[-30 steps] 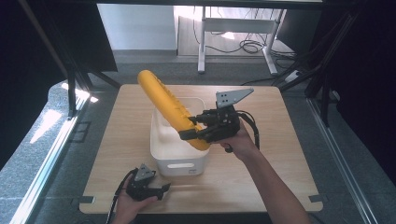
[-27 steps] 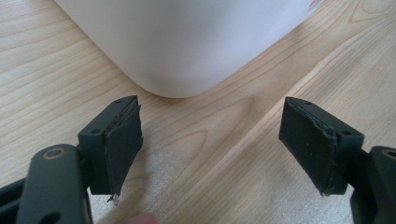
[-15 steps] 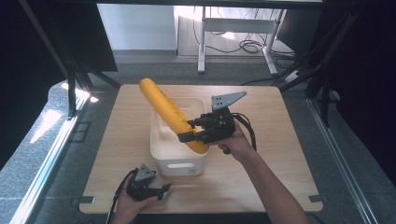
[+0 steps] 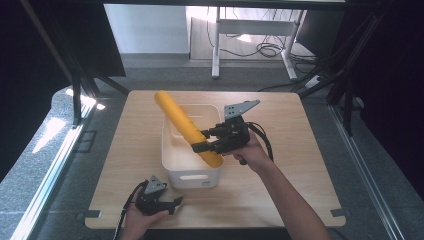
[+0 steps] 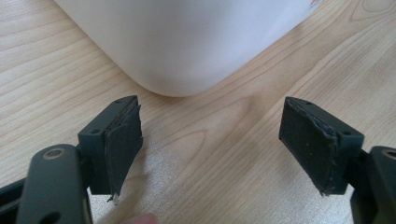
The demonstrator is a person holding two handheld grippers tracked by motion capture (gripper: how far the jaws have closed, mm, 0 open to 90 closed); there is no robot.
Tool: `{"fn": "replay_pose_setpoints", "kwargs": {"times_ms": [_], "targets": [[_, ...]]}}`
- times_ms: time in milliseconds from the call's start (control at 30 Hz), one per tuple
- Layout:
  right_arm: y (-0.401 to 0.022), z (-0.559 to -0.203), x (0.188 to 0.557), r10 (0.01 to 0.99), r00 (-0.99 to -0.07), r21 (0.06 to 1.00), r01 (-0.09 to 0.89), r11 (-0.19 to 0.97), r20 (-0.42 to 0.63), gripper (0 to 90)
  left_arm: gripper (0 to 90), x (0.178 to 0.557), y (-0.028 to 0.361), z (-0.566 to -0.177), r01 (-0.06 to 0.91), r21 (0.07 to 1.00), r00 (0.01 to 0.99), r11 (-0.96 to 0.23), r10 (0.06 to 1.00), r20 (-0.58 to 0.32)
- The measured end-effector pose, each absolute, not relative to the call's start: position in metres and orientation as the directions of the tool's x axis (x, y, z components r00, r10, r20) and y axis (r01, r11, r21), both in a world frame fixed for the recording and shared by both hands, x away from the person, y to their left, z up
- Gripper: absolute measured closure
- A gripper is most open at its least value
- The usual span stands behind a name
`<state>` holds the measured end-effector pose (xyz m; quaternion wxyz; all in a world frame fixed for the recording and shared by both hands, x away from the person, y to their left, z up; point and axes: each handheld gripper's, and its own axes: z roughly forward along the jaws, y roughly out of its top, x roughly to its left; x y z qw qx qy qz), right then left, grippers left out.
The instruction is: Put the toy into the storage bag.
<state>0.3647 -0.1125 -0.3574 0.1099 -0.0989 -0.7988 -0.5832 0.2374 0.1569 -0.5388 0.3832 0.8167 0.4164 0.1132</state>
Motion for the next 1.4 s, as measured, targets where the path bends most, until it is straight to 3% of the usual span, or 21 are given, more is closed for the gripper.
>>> {"fn": "replay_pose_setpoints", "kwargs": {"times_ms": [700,1167,1400], "targets": [[-0.127,-0.376,0.367,0.088,-0.972,0.921,0.236,0.311,0.219,46.0,21.2,0.238,0.155,-0.540,0.594,0.711,0.638,-0.375,0.758,-0.133],[-0.137,-0.371,0.357,0.194,-0.968,0.952,0.200,0.232,0.157,30.9,21.2,0.238,0.155,-0.541,0.594,0.711,0.639,-0.377,0.758,-0.133],[-0.147,-0.372,0.354,0.227,-0.962,0.957,0.203,0.208,0.154,28.5,21.2,0.238,0.155,-0.540,0.594,0.710,0.639,-0.378,0.758,-0.132]]}}
